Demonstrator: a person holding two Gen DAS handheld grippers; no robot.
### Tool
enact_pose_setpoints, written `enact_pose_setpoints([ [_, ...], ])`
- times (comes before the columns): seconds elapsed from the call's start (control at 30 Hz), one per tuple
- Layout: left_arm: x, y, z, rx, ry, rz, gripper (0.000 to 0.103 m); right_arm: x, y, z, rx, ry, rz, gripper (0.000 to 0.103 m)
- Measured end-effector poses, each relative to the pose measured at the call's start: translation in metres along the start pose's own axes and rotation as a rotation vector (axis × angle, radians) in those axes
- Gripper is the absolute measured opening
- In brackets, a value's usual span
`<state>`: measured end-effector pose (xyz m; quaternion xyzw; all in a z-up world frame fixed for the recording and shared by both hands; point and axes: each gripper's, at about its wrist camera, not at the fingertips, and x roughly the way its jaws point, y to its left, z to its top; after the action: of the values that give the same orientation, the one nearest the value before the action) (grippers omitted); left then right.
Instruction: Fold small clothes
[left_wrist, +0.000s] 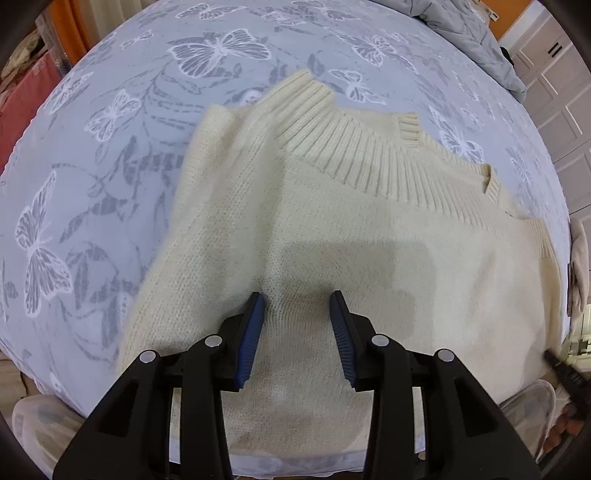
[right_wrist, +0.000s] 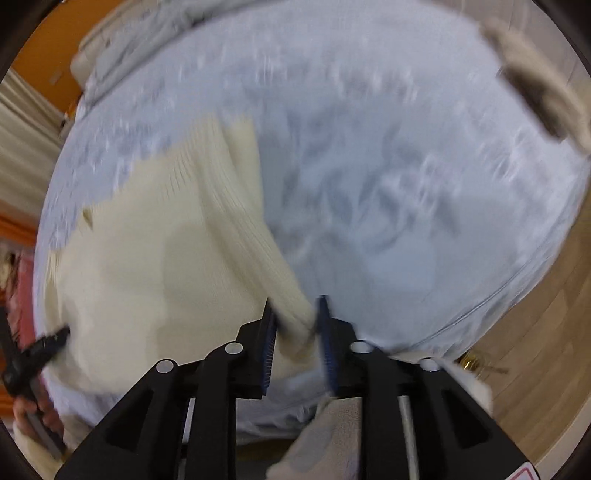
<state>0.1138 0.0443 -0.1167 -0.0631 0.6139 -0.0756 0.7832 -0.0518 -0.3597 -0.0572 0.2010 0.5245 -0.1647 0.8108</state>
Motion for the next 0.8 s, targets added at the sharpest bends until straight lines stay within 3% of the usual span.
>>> enact_pose_setpoints([
  [0.1, -0.006, 0.0, -0.001, -0.002, -0.009, -0.02, 0.036, -0.007, 0.03, 0.024, -0.1, -0.057, 0.024, 0.058],
  [0.23, -0.036, 0.007, 0.01, -0.095, -0.096, -0.115, 0.054, 0.015, 0.063, 0.061, -0.195, -0.068, 0.014, 0.06],
  [0.27, -0.043, 0.009, 0.02, -0.107, -0.126, -0.112, 0.063, 0.024, 0.073, 0.071, -0.222, -0.073, 0.001, 0.06],
  [0.33, -0.047, 0.012, 0.039, -0.122, -0.155, -0.095, 0.069, 0.043, 0.088, 0.085, -0.255, -0.064, -0.034, 0.062],
  [0.43, -0.034, 0.023, 0.072, -0.16, -0.149, -0.053, 0.071, 0.076, 0.091, 0.098, -0.253, -0.005, -0.069, 0.059],
  [0.47, -0.023, 0.025, 0.081, -0.162, -0.125, -0.036, 0.069, 0.087, 0.091, 0.098, -0.246, 0.042, -0.048, 0.046],
  [0.5, -0.011, 0.025, 0.087, -0.146, -0.101, -0.025, 0.062, 0.09, 0.093, 0.097, -0.242, 0.075, -0.03, 0.012],
  [0.53, -0.003, 0.025, 0.09, -0.129, -0.077, -0.018, 0.03, 0.083, 0.093, 0.098, -0.236, 0.058, -0.002, 0.011],
  [0.57, 0.009, 0.024, 0.093, -0.112, -0.028, 0.005, 0.01, 0.065, 0.095, 0.099, -0.246, -0.01, 0.038, 0.011],
  [0.63, 0.003, 0.028, 0.092, -0.148, -0.062, -0.015, 0.009, 0.036, 0.094, 0.105, -0.245, -0.101, 0.066, 0.01],
  [0.7, -0.008, 0.031, 0.094, -0.169, -0.113, -0.029, 0.009, 0.032, 0.083, 0.117, -0.179, -0.13, 0.109, 0.01],
  [0.73, -0.007, 0.033, 0.096, -0.177, -0.112, -0.025, 0.01, 0.043, 0.079, 0.12, -0.153, -0.104, 0.108, 0.011],
  [0.8, 0.007, 0.037, 0.1, -0.195, -0.077, 0.008, 0.01, 0.104, 0.068, 0.119, -0.125, 0.067, 0.027, 0.013],
])
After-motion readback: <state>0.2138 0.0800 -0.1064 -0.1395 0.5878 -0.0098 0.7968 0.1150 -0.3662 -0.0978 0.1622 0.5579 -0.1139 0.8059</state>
